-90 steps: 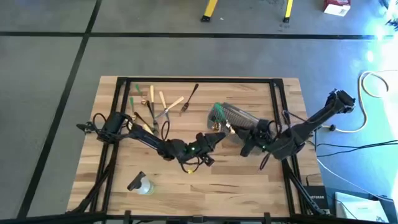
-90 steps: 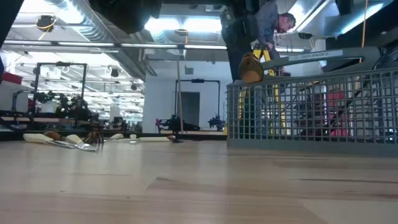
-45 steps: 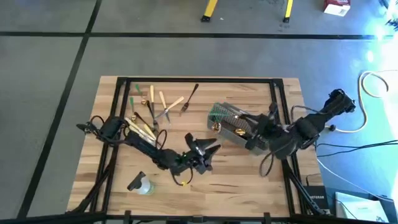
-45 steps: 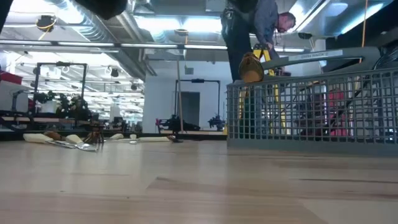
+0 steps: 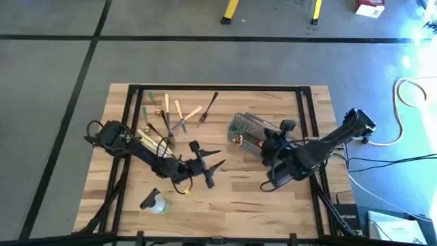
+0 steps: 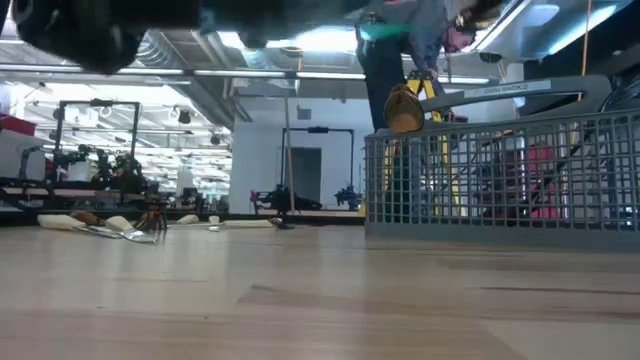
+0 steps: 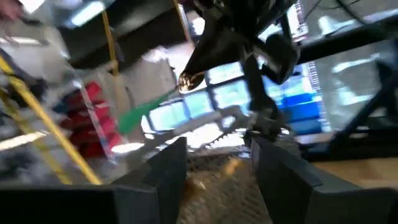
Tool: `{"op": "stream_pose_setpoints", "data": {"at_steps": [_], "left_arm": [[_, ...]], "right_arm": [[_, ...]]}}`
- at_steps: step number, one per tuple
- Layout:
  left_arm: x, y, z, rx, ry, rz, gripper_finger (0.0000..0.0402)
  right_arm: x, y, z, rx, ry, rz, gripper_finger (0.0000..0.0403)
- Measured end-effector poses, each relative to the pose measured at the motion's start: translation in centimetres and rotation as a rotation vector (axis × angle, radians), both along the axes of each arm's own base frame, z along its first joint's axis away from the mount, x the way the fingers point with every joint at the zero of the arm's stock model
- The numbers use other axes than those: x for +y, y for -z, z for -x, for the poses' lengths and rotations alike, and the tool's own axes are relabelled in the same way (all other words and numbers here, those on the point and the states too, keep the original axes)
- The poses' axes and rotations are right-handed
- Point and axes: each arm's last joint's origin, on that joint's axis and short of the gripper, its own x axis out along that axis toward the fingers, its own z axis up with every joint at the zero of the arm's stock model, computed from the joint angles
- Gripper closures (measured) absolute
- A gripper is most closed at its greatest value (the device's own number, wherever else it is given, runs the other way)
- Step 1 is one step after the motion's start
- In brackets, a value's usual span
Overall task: Sort silverware
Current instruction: Put the gold spoon into the cutlery rack
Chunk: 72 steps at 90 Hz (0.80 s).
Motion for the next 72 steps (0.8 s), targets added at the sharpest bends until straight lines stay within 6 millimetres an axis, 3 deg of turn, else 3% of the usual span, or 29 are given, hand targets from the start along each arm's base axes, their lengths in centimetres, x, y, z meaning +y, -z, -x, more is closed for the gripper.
{"op": "stream_pose_setpoints", "data": {"at_steps": [20,48,72], "left_arm": [[1.0,0.6,2.2,0.006,0.014,0.090,0.0237],[1.3,0.9,2.4,0.021,0.011,0.111,0.0237],[1.3,1.1,2.3,0.038,0.005,0.107,0.0237]], "right_arm": [[0.2,0.2,0.0,0.032,0.018,-0.084,0.0403],[0.5,0.7,0.6,0.110,0.130,-0.408,0.0403],[-0.6,-1.5,2.8,0.002,0.171,-0.552,0.0403]]}}
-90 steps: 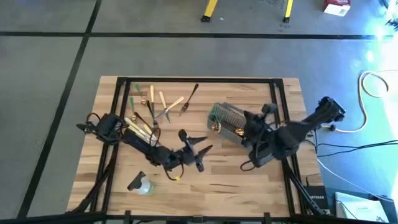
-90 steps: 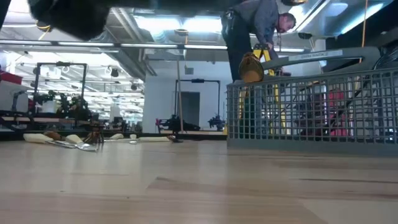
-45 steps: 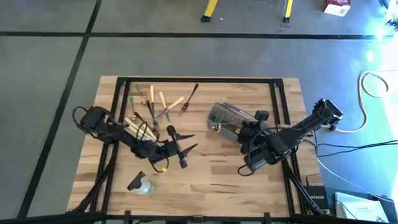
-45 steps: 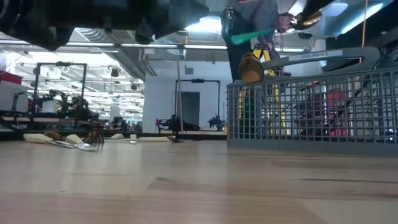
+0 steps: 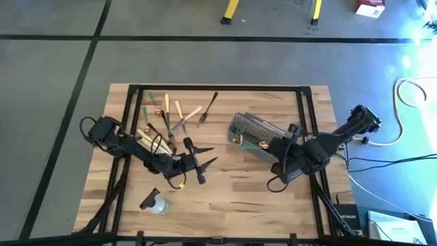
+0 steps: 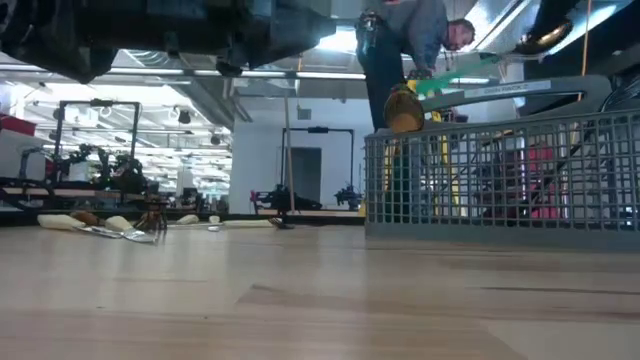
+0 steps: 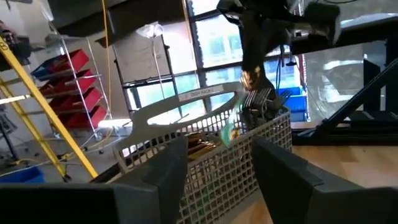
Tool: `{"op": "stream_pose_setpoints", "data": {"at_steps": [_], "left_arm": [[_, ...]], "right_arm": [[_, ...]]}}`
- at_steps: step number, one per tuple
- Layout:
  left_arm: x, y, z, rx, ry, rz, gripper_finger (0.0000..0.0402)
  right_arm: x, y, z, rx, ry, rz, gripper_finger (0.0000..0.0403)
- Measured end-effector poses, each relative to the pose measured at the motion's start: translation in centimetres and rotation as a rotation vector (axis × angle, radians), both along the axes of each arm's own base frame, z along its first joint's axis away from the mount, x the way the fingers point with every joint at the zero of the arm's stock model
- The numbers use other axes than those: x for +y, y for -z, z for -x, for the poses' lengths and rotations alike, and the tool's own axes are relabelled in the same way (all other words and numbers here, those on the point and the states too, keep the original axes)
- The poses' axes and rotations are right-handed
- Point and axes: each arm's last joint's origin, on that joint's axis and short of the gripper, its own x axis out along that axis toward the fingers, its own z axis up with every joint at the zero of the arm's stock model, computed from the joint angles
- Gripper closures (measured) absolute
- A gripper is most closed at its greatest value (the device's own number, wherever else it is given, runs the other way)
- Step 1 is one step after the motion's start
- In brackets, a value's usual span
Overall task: Sort silverware
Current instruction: Put the gold spoon into the cutlery rack
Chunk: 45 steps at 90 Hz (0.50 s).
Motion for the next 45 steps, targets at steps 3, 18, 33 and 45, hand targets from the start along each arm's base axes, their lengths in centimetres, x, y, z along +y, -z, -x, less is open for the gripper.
{"op": "stream_pose_setpoints", "data": {"at_steps": [3,18,33,45], "left_arm": [[0.0,0.1,0.0,0.005,-0.003,0.000,0.0237],[0.0,0.3,0.0,0.021,-0.004,0.013,0.0237],[0.0,0.3,-0.1,0.022,0.000,0.007,0.0237],[-0.1,0.3,0.0,0.018,0.004,0.013,0.0237]], "right_arm": [[-0.3,-0.4,0.4,-0.021,0.004,-0.004,0.0403],[-1.2,-1.6,1.7,-0.054,-0.054,0.004,0.0403],[-1.6,-1.6,1.5,-0.008,-0.125,0.058,0.0403],[-2.6,-1.6,1.0,0.041,-0.152,0.097,0.0403]]}}
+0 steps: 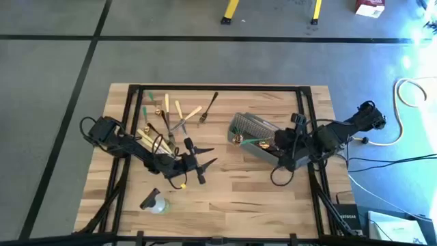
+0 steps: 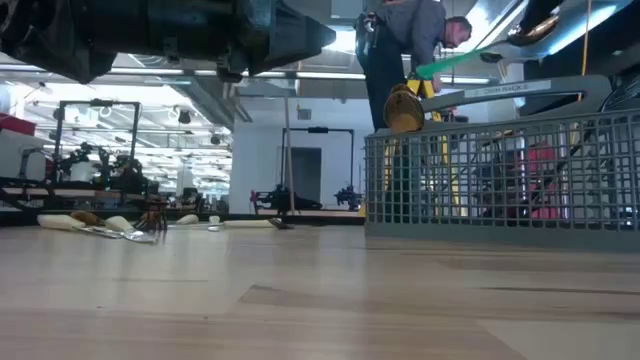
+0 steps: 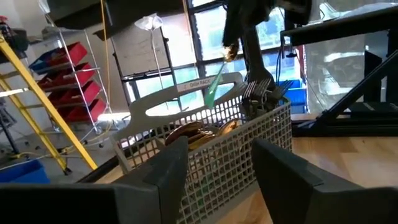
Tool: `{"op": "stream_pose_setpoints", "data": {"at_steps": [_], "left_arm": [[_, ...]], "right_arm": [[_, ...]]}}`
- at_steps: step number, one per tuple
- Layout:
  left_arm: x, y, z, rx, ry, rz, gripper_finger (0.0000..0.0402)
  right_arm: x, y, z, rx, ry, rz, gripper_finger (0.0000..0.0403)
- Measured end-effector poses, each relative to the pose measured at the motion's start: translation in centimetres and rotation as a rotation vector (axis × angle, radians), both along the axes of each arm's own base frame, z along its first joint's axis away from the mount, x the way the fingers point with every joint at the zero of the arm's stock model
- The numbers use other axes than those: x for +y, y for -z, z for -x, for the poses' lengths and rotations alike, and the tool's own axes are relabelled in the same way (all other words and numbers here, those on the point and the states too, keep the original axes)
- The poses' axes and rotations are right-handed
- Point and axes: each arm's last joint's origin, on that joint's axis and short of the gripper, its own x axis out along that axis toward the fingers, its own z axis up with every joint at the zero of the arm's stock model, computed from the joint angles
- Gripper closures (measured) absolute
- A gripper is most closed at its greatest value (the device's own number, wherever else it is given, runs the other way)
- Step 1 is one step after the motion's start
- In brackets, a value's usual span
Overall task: Sort silverware
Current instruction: Put the gold spoon into the cutlery rack
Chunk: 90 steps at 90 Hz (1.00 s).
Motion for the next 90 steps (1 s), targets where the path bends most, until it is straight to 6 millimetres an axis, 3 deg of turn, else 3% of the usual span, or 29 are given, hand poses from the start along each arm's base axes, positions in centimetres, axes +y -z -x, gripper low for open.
{"op": "stream_pose_setpoints", "data": {"at_steps": [42,61,74,90], "left_arm": [[-0.8,0.0,0.3,0.004,0.034,-0.012,0.0237],[-0.8,0.0,0.3,0.004,0.033,-0.014,0.0237],[-0.8,0.0,0.3,0.005,0.033,-0.014,0.0237],[-0.8,0.0,0.3,0.008,0.033,-0.018,0.0237]], "right_arm": [[-1.8,-0.4,-0.7,0.264,-0.349,0.430,0.0403],[-1.8,-0.4,-0.8,0.416,-0.549,0.525,0.0403],[-1.0,-0.1,-2.0,0.448,-0.665,0.581,0.0403],[-0.3,1.3,-3.6,0.627,-0.776,0.696,0.0403]]}}
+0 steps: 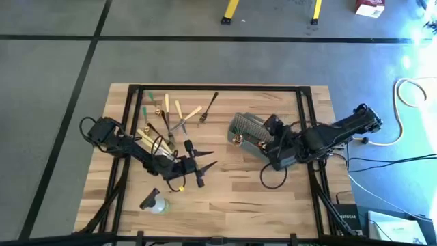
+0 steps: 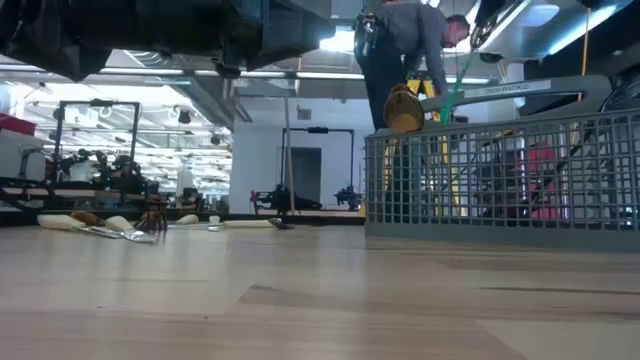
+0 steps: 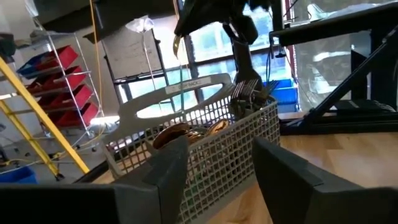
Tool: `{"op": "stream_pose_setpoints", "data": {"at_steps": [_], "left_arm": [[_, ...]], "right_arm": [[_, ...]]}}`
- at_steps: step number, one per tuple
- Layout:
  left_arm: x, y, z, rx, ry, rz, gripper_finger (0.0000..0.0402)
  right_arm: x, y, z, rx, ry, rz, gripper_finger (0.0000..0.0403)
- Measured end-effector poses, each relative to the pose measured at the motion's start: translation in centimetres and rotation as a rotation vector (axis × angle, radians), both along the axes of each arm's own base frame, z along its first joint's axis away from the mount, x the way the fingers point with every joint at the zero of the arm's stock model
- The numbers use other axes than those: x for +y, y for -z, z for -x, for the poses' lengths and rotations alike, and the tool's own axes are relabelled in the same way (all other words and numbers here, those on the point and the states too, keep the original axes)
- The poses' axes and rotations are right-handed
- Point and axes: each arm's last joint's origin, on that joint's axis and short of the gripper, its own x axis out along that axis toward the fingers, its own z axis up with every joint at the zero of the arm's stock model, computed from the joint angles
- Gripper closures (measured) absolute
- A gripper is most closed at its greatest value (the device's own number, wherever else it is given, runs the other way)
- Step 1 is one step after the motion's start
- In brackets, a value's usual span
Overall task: Sort silverware
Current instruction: Put the gold spoon into the cutlery rack
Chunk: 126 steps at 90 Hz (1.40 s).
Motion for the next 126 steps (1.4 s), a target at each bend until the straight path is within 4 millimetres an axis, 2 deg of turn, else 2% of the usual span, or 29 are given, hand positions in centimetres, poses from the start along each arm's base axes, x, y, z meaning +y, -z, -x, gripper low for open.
{"op": "stream_pose_setpoints", "data": {"at_steps": [38,59,86,106,126], "left_arm": [[0.0,0.5,-0.1,0.039,0.003,0.000,0.0237],[0.0,0.5,-0.1,0.037,0.003,0.004,0.0237],[0.0,0.4,-0.1,0.034,0.004,0.010,0.0237],[-0.4,0.5,0.0,0.034,0.015,0.011,0.0237],[-0.4,0.6,0.0,0.052,0.015,0.005,0.0237]], "right_arm": [[1.3,3.3,-3.2,0.083,0.025,0.087,0.0403],[1.6,4.3,-4.0,0.117,0.028,0.102,0.0403],[0.6,4.7,-4.6,0.064,0.129,0.011,0.0403],[0.1,4.6,-4.8,0.056,0.151,0.014,0.0401],[0.1,4.6,-4.9,0.012,0.177,0.002,0.0363]]}}
